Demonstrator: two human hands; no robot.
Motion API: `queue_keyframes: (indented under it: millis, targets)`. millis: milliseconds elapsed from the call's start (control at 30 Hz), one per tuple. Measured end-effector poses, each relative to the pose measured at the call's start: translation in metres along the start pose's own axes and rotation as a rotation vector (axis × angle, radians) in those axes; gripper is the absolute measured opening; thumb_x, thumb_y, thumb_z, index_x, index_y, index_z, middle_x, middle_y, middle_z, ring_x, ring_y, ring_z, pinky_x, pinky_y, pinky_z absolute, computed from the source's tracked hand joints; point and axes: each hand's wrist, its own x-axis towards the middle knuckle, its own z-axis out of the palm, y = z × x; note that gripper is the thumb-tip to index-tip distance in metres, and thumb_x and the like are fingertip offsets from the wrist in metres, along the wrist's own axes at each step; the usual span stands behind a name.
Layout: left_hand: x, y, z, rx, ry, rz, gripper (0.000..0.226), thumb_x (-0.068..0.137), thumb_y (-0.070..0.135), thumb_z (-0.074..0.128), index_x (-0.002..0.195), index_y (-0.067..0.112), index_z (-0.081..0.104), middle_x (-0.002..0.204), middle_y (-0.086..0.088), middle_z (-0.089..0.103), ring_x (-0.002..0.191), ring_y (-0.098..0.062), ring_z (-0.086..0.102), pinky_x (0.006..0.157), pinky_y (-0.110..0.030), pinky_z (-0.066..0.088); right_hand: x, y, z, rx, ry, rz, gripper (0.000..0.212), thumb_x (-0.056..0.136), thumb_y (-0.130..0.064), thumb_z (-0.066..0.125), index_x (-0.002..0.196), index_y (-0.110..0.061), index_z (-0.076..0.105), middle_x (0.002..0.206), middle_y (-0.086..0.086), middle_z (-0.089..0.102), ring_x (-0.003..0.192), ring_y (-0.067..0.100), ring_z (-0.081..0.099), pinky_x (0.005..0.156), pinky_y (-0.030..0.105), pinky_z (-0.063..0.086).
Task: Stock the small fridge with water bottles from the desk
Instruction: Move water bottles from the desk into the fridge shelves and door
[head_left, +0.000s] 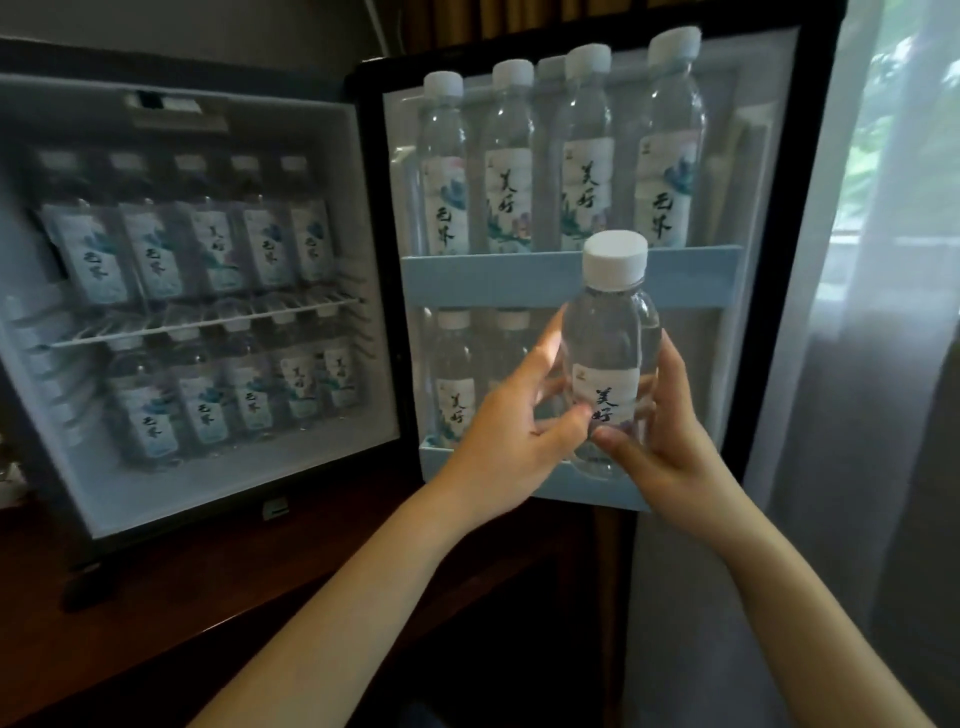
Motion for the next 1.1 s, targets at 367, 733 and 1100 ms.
queue_keyframes:
  millis: [367, 733, 1100]
  targets:
    - [0.026, -0.006, 0.040, 0.105, 0.105, 0.084, 0.064, 0.083, 0.037, 0.058, 0.142, 0.021, 0.038, 0.126, 0.003, 0.050, 0.118, -0.009, 0.053, 0.083, -0.027, 0.056, -0.008, 0.025, -0.030, -0.106, 0.113, 0.081, 0.086, 0.079, -0.017, 0.063, 0.142, -0.044, 0.010, 0.142, -0.005, 0.038, 0.131, 0.014, 0.042, 0.105, 0.047, 0.042]
    - [0.035, -0.028, 0.042, 0.339, 0.267, 0.123, 0.062, 0.081, 0.027, 0.068, 0.137, 0.016, 0.044, 0.106, 0.009, 0.048, 0.091, -0.004, 0.057, 0.076, -0.020, 0.053, -0.010, 0.053, -0.021, -0.105, 0.049, 0.214, 0.085, 0.086, -0.008, 0.058, 0.148, -0.024, 0.002, 0.148, 0.002, 0.033, 0.138, 0.013, 0.033, 0.112, 0.047, 0.033]
    - [0.046, -0.044, 0.044, 0.539, 0.333, 0.259, 0.058, 0.074, 0.033, 0.071, 0.124, 0.007, 0.059, 0.099, -0.005, 0.063, 0.072, -0.008, 0.057, 0.065, -0.032, 0.057, -0.008, 0.056, -0.024, -0.352, -0.009, 0.448, 0.096, 0.089, -0.018, 0.061, 0.145, -0.035, -0.015, 0.118, 0.003, 0.062, 0.098, 0.019, 0.064, 0.089, 0.032, 0.049]
